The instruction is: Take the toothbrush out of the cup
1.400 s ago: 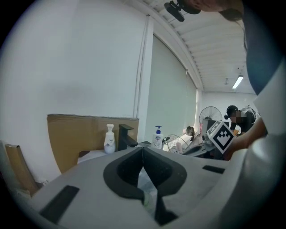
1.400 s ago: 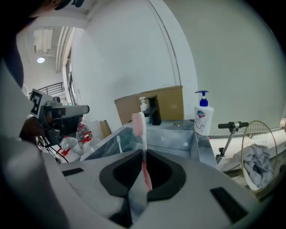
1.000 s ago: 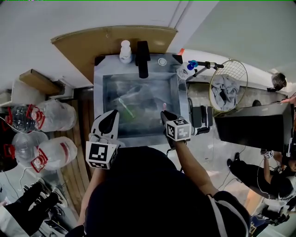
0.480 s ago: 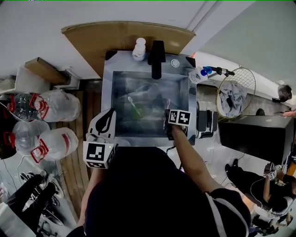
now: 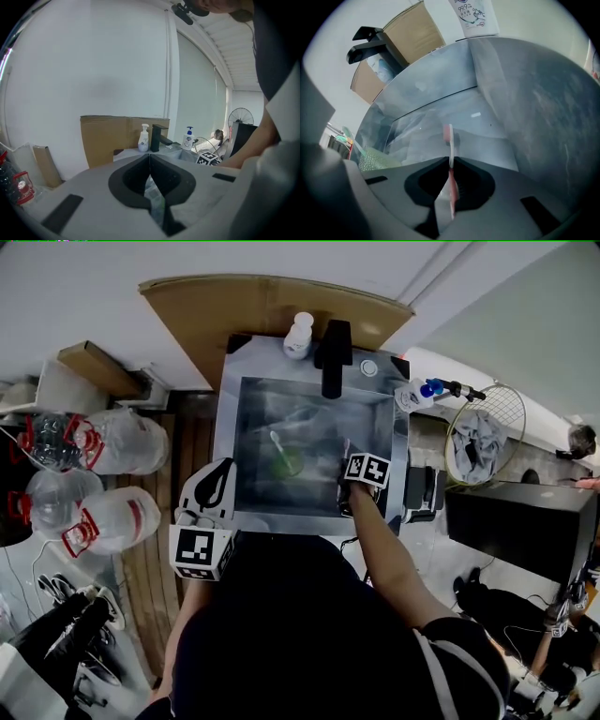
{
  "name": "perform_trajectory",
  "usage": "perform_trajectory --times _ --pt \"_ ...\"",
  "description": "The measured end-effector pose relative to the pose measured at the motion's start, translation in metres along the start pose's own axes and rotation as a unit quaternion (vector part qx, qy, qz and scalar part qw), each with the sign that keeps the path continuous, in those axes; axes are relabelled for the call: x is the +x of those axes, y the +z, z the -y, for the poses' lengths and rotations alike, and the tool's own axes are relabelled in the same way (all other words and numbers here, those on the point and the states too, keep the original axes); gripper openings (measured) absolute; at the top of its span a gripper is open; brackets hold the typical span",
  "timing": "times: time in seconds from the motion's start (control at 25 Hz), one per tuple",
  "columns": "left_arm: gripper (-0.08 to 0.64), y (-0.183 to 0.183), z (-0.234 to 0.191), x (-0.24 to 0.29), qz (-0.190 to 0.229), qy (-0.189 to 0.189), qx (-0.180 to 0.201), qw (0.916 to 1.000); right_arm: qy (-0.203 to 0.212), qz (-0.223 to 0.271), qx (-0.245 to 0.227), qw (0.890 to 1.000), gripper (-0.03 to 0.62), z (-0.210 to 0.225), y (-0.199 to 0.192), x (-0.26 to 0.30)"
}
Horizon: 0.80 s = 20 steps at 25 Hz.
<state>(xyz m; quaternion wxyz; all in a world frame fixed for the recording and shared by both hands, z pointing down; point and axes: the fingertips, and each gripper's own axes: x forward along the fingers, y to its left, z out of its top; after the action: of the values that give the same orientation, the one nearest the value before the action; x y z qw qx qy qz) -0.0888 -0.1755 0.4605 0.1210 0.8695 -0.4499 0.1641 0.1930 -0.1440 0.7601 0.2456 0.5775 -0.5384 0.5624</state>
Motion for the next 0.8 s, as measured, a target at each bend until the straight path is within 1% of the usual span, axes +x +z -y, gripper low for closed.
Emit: perform_trajectory --times 0.12,0.2,0.36,0.48,0.56,0.64,0.68,0.72,0.8 --pt "0.023 -0.001 -0.001 -0.002 0.001 0.002 -0.001 1.0000 0.004 0.000 0.000 1.000 0.041 -0.004 -0.002 0.002" --pt "0.023 -0.002 0.000 -0.003 0.001 0.001 -0.002 1.0000 0.005 0.009 0.000 1.000 0.041 -0.006 -0.001 -0.002" --pt "0.023 -0.002 0.004 -0.004 0.003 -0.004 -0.001 1.0000 0.013 0.048 -0.001 0.999 0.041 -0.013 0.003 -0.020" --pt "0.023 -0.002 0.008 -0.004 0.006 -0.008 -0.001 1.0000 0.017 0.083 -0.019 0.996 0.041 -0.019 0.009 -0.040" --pt "0.023 0.000 0.010 -0.003 0.008 -0.012 0.000 0.9999 0.027 0.098 -0.033 0.994 0.041 -0.028 0.011 -0.052" --pt "0.023 0.001 0.014 -0.002 0.009 -0.016 0.002 0.9998 0.039 0.111 -0.055 0.992 0.041 -0.040 0.014 -0.064" --pt "0.023 0.001 0.016 -0.002 0.009 -0.018 0.003 0.9998 0.043 0.121 -0.076 0.989 0.041 -0.048 0.017 -0.070" --pt "0.023 0.002 0.018 -0.001 0.009 -0.021 0.004 0.9997 0.049 0.132 -0.102 0.985 0.041 -0.057 0.020 -0.077" --pt "0.023 0.002 0.022 -0.002 0.010 -0.023 0.005 0.9997 0.069 0.158 -0.162 0.972 0.041 -0.082 0.025 -0.090"
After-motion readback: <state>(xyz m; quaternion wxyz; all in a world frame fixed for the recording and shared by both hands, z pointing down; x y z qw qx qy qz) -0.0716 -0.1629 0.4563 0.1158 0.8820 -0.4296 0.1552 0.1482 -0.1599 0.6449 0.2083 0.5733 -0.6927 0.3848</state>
